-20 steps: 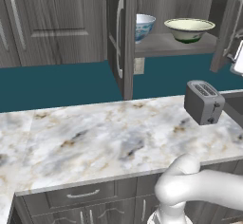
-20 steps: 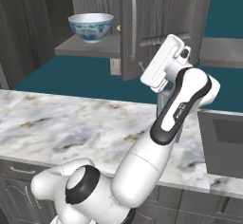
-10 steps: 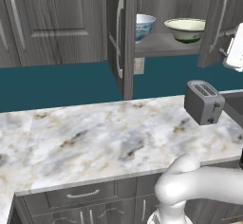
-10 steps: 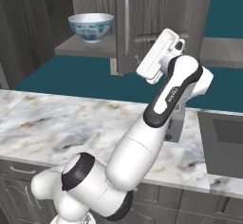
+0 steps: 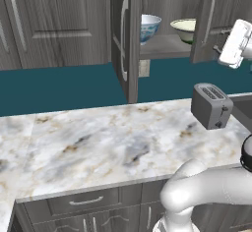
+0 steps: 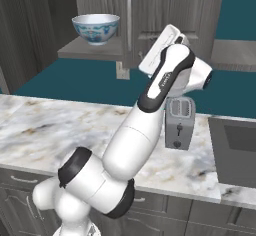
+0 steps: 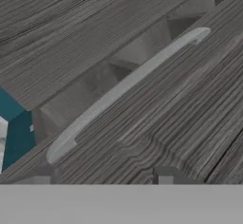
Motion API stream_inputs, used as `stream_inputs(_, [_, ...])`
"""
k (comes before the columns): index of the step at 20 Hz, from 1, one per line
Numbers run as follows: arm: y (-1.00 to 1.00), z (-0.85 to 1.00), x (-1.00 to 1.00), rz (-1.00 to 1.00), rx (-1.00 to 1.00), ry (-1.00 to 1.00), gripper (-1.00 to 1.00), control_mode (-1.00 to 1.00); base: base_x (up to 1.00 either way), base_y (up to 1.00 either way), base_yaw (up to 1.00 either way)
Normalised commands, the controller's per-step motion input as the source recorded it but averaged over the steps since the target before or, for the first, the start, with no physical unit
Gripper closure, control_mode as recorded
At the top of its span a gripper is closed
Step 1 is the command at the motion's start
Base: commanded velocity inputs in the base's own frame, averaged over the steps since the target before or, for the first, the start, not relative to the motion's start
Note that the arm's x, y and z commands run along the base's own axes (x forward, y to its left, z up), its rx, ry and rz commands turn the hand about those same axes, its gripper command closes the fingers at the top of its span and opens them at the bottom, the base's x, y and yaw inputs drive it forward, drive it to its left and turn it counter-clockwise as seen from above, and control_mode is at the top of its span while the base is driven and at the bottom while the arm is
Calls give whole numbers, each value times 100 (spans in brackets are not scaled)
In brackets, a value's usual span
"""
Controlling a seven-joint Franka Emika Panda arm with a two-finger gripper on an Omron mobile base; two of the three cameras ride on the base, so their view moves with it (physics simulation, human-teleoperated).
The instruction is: Open the cabinet. Pick the bowls from the counter and place them in the cabinet. Then close the cabinet.
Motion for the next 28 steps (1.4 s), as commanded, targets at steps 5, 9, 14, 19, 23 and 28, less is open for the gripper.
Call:
stream_inputs(5, [30, -12, 65, -28, -9, 0, -100, -100, 0, 0, 0])
stream_inputs(9, [21, -11, 63, -31, -7, 0, -100, -100, 0, 0, 0])
stream_inputs(14, [15, -6, 66, -33, -7, 0, -100, -100, 0, 0, 0])
stream_inputs(19, [2, 0, 59, -28, -3, 2, -100, -100, 0, 0, 0])
stream_inputs(23, [0, -10, 39, -17, 0, 5, -100, -100, 0, 0, 0])
stream_inputs(28, [0, -10, 27, -12, 0, 7, -100, -100, 0, 0, 0])
